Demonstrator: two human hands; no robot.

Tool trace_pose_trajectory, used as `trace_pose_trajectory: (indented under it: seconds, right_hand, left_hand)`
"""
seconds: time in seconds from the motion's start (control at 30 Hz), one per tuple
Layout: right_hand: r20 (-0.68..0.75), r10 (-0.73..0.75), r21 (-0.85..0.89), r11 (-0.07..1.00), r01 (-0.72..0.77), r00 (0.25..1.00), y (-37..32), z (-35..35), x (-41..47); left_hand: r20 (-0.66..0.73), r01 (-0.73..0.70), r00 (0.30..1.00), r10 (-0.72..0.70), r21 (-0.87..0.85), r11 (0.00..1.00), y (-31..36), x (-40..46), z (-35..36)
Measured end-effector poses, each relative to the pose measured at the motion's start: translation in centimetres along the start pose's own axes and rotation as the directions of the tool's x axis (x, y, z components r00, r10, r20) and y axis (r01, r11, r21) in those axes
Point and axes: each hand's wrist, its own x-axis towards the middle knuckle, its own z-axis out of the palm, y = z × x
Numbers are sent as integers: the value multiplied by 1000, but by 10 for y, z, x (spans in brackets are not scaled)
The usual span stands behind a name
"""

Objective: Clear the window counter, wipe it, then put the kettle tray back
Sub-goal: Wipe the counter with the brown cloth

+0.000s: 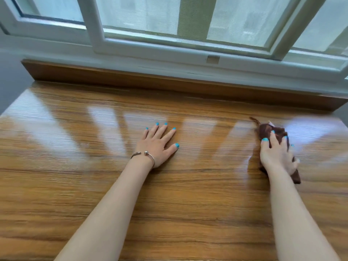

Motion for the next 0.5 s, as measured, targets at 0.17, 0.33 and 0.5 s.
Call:
trace_pose_trajectory:
  seconds: [0.17, 0.33, 0.5]
  right_hand:
    - [40, -159, 23, 987, 159, 986, -129, 43, -93]
    - [41, -389, 32, 921, 388, 920, -278, 96, -217]
    - [93, -581, 62, 814, 577, 809, -372, 128, -320]
  left_hand:
    - [-55, 76, 996, -75, 12, 997, -93, -33, -11]
    - [-91, 171, 981, -170, 6, 985, -209, -84, -21]
    - [-78, 215, 974, -213, 16, 977, -286, -115, -37]
